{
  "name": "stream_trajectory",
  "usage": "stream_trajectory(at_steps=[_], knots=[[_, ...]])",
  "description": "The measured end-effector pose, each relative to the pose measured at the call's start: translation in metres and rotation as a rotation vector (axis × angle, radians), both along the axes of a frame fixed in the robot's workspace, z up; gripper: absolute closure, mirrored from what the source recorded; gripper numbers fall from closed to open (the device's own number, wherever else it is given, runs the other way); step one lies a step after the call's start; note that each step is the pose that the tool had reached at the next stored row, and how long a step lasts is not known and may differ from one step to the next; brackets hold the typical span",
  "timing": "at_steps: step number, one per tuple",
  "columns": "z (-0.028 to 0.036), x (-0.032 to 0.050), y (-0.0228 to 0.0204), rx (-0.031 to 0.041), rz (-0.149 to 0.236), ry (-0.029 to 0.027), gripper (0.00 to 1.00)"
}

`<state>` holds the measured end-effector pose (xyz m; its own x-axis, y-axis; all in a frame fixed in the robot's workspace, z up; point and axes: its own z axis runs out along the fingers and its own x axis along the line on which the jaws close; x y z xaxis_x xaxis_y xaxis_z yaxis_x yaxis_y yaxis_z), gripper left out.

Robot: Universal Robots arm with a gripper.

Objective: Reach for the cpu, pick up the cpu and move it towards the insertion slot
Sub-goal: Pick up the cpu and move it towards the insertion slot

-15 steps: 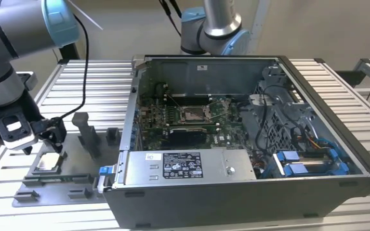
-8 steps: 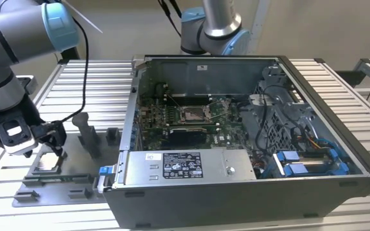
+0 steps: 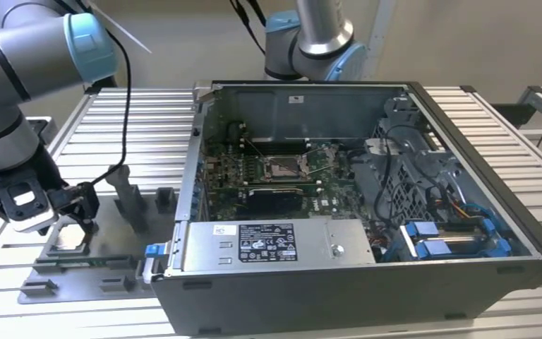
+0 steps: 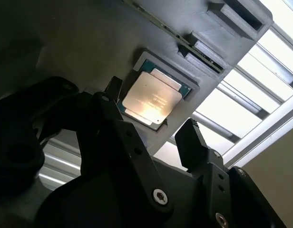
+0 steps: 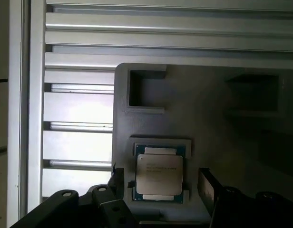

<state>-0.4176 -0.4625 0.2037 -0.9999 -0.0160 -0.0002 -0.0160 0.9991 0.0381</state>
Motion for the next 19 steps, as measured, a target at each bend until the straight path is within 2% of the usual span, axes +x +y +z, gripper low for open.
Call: stream_trajectory(at_steps=[10, 19], knots=[[-0.0023, 0.0000, 0.0000, 0.0001, 0.000, -0.0002, 0.00], [-0.0082, 0.0001, 0.0000, 0.0001, 0.000, -0.0002, 0.00]])
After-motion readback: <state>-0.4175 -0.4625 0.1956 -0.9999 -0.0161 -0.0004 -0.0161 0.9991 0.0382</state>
